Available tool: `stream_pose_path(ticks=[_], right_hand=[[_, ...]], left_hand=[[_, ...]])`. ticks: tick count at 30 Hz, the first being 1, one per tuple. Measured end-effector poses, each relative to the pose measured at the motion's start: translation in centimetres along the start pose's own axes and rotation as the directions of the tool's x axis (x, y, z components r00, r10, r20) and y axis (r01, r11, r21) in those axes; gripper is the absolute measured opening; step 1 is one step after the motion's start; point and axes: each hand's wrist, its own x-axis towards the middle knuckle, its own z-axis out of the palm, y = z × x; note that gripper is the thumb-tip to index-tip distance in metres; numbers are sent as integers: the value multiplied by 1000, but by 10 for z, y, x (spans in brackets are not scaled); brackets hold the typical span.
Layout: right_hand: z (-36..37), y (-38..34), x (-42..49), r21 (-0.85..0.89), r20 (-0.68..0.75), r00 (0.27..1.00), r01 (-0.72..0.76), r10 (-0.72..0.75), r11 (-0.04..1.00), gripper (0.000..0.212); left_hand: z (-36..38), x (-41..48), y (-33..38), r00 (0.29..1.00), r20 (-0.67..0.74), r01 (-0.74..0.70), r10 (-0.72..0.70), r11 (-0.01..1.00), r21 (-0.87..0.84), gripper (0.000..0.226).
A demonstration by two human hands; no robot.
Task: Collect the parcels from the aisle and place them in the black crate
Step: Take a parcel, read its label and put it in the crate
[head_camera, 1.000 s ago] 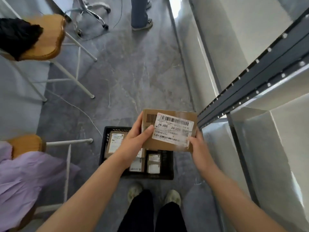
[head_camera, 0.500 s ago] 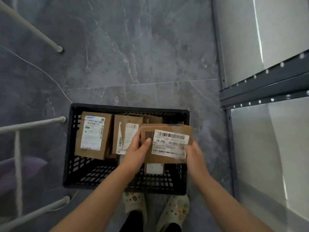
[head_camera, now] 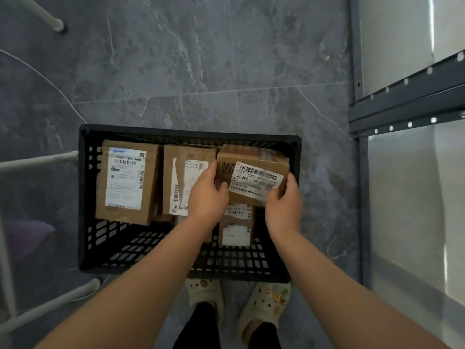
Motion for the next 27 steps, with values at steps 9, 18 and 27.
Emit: stream_pose_path(ticks=[9,18,27], right_hand=[[0,-4,5,-69,88,996,28,-22,997,54],[-24,-21,-17,56,71,995,66,-69,996,41],[-130,-111,-106,218,127,981,114,-144,969,45]], left_hand=[[-2,-7,13,999,28,37,-34,991,-129,60],[-21,-37,25,997,64,60,-46,973,-224,58],[-102,-146,102,991,63,-92,119,942,-322,41]])
